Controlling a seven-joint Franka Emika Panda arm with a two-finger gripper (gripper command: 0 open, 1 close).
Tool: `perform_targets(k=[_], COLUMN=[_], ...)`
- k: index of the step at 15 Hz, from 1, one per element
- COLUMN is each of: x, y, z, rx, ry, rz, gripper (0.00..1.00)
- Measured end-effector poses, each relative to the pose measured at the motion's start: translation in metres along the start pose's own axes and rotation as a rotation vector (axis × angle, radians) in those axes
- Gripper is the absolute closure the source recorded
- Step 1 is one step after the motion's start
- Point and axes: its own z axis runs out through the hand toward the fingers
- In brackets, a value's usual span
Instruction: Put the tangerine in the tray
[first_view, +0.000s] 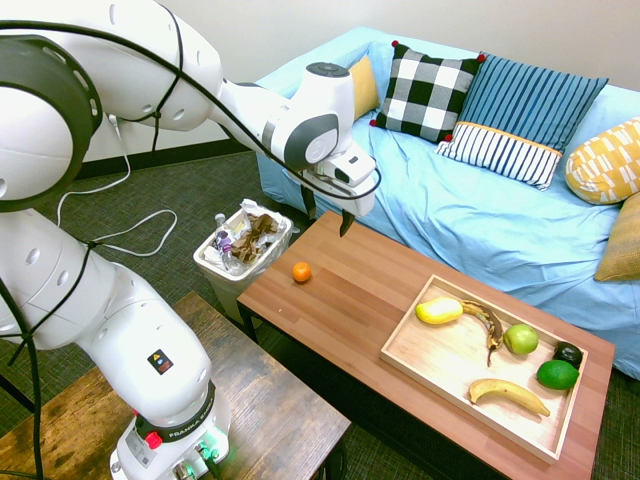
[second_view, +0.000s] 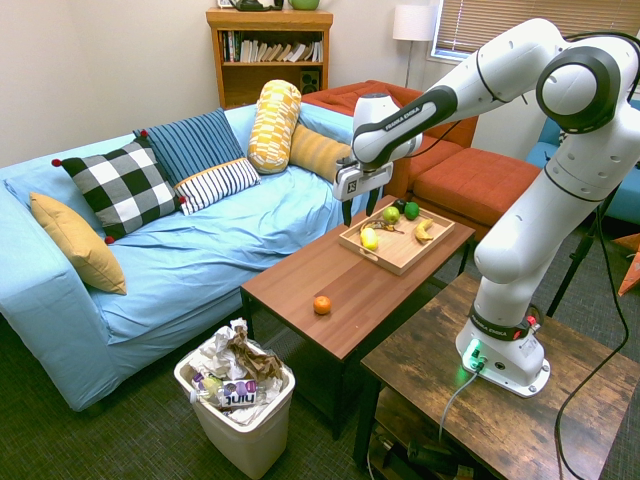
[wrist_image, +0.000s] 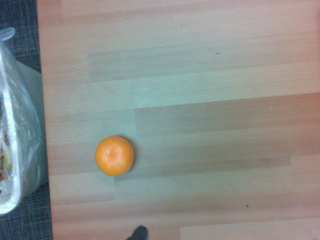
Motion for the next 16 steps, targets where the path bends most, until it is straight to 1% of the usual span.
perform_targets(k=[3, 5, 7, 10, 12, 16], x=[0.001, 0.001, 0.000, -0.008, -0.017, -0.039], y=[-0.001, -0.004, -0.012, -0.027, -0.039, -0.067], z=[0.005, 0.020, 0.042, 0.089, 0.119, 0.165], rx=[-0.007, -0.018, -0.020, -0.023, -0.026, -0.049], ry=[-0.008, -0.022, -0.029, -0.043, -0.054, -0.079], rz=[-0.001, -0.004, -0.008, 0.002, 0.004, -0.013], gripper=[0.00, 0.00, 0.00, 0.00, 0.00, 0.00])
